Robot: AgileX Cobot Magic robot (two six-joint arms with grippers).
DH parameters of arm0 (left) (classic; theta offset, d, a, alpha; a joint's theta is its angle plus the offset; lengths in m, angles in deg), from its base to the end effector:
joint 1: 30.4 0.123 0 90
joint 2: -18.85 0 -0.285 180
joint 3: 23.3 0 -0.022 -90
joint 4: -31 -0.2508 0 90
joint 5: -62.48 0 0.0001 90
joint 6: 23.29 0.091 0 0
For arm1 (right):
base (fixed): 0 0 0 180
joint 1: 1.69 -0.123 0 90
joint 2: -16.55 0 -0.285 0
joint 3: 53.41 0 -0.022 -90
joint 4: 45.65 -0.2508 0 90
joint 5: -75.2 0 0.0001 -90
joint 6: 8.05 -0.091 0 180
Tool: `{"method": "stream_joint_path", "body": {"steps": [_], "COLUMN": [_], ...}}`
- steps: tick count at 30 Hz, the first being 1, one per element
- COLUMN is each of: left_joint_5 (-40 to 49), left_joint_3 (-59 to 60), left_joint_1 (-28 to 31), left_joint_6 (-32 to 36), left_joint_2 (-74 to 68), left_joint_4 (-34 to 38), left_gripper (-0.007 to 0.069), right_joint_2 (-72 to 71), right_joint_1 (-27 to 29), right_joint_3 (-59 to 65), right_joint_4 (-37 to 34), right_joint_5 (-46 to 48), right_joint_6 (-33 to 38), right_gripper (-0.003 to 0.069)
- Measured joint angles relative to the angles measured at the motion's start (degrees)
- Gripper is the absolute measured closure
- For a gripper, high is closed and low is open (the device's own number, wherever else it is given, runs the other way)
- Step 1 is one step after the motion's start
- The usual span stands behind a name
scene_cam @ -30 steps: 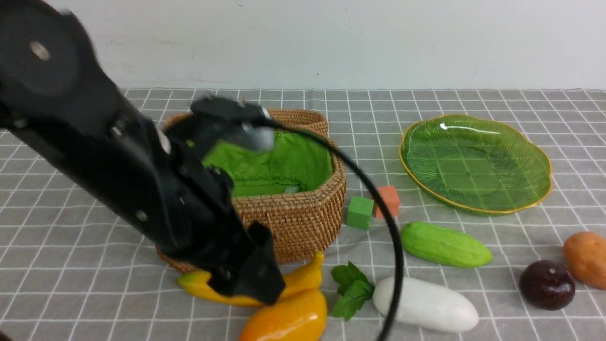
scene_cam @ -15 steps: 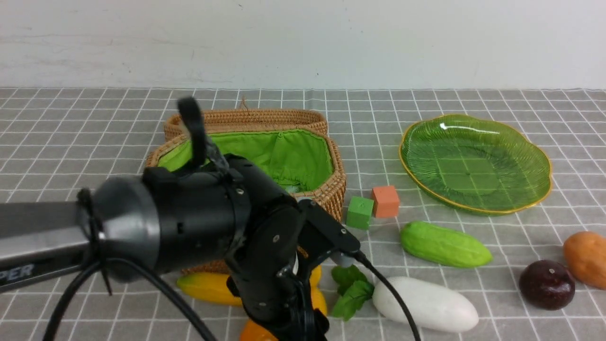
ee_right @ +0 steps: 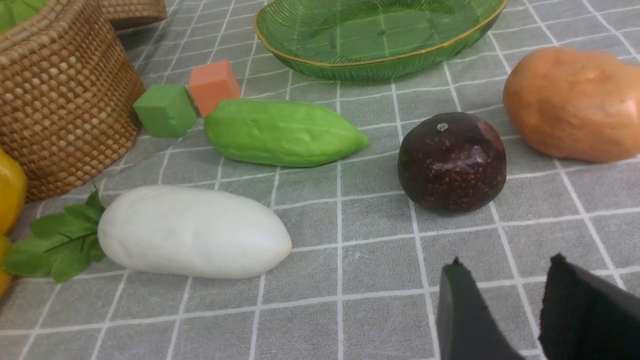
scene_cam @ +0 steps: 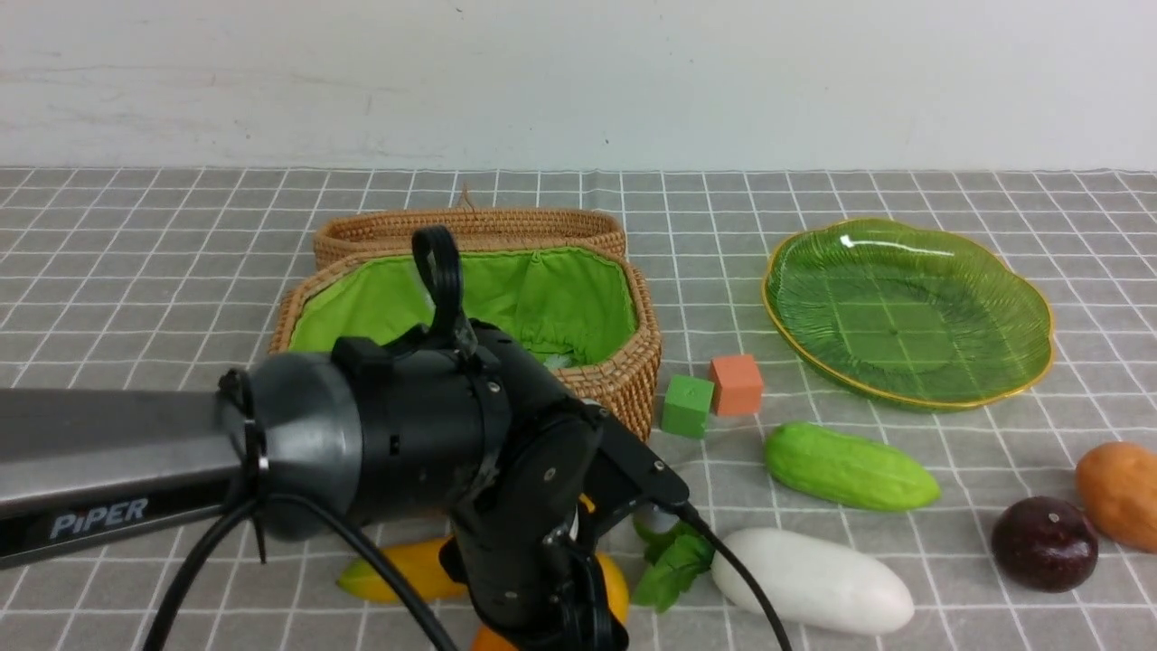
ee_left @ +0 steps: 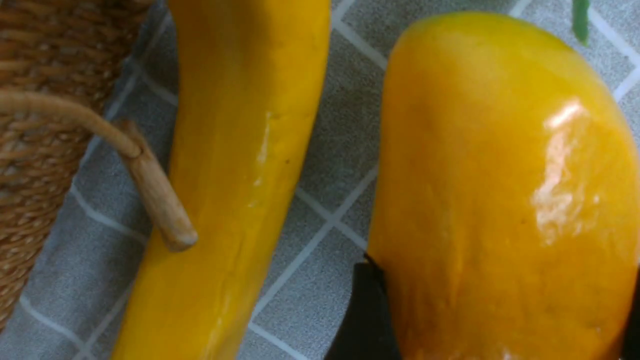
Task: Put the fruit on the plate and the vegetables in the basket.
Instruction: Grab the mango with your left arm and place it on the right plate
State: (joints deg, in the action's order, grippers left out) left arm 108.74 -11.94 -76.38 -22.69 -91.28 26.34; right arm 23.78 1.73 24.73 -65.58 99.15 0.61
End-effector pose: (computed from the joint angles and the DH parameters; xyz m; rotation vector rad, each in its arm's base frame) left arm 0.2420 -0.2428 0.1896 1.2209 2.6518 -0.0335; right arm 0.0518 0.0096 0.1731 0.1204 1.8837 0.2055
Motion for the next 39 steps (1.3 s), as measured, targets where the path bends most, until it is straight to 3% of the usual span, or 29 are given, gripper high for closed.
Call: {"method": "stream_joint_path", "body": {"steps": [22,29,39], "left_joint_5": [3.35,4.14,4.54], "left_joint_3": [-1.18,-6.72,-23.38], "left_joint_1": [0.00,0.00,0.00], "left_joint_6": [-0.16,-0.60,-1.16], "left_joint_2": [5.95,6.40,5.80], "left_joint_4": [3.35,6.90,7.59], "left_gripper": [0.0071,0.0071,0.0071], "right_joint_2": [0.00,0.00,0.00], "right_joint_1": [0.00,0.00,0.00], "right_joint_3": [0.00,0.00,0.00], "right_joint_4": [0.00,0.00,0.00], "right_joint_5": [0.00,0.00,0.00], "right_joint_6": [0.00,0.00,0.00], "right_gripper": [0.0419,0.0419,0.0419]}}
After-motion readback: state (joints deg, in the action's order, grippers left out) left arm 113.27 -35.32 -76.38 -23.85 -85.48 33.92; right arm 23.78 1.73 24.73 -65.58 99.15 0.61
